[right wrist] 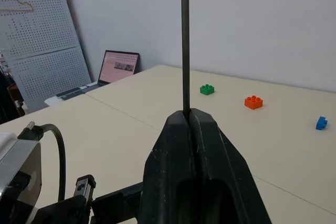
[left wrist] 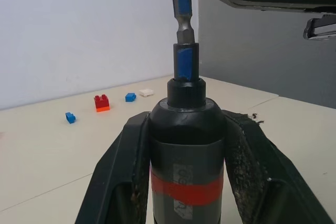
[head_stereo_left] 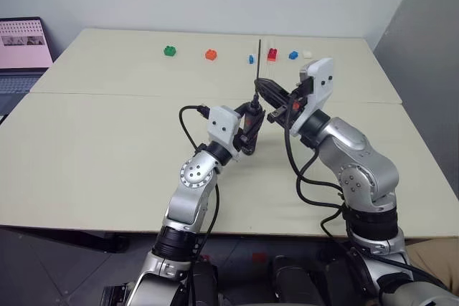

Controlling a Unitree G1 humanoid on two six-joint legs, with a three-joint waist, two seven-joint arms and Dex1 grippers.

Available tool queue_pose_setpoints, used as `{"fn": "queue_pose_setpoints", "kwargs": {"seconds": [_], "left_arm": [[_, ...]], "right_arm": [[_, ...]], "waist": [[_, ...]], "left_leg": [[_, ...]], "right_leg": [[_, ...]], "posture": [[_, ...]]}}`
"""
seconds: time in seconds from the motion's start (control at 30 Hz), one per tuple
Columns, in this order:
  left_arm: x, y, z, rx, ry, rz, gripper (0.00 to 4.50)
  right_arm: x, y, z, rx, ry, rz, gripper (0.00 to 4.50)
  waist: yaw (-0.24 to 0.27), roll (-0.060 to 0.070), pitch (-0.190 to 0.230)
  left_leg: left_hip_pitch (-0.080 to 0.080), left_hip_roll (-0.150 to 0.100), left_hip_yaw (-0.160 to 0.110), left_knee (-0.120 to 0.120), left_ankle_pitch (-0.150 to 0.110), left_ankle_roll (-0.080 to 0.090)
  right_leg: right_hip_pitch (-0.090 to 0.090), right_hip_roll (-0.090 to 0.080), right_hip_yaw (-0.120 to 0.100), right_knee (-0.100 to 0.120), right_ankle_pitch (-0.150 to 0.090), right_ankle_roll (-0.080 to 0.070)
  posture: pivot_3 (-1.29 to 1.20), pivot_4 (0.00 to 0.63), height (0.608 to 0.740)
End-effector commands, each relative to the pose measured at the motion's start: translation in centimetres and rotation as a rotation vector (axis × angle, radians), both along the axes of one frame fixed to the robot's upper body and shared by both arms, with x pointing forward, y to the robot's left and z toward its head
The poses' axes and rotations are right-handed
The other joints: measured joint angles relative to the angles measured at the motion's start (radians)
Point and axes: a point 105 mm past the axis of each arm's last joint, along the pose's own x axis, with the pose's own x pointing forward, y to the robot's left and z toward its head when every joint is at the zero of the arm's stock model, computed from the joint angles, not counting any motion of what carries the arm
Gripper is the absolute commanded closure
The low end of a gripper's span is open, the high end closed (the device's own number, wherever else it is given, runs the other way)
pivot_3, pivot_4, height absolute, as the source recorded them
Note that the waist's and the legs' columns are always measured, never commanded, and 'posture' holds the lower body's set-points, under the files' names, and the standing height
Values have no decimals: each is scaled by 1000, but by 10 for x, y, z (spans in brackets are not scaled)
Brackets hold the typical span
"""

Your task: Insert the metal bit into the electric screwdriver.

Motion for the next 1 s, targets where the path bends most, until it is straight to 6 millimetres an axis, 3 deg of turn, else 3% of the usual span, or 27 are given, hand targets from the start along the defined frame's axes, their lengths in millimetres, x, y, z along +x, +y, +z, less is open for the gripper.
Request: {"fn": "queue_pose_setpoints", "kwargs": {"seconds": [0.03, 0.43, 1.0], "left_arm": [[0, 0, 1, 8, -9, 4, 2866], [-1, -1, 1, 22, -24, 0, 2866], [-5, -2, 2, 34, -56, 6, 2866]], "right_arm": [[-4, -8, 2, -7, 0, -25, 4500], [-5, -5, 2, -43, 42, -41, 4500], [-3, -12, 41, -28, -89, -70, 4500]], "waist": [[0, 0, 0], [-2, 0, 0], [-2, 0, 0]], "left_leg": [[0, 0, 0, 0, 0, 0], [0, 0, 0, 0, 0, 0], [-9, 0, 0, -1, 0, 0]], "right_leg": [[0, 0, 0, 0, 0, 0], [0, 0, 0, 0, 0, 0], [-10, 0, 0, 0, 2, 2]], "posture": [[0, 150, 740], [0, 150, 740], [0, 150, 740]]}}
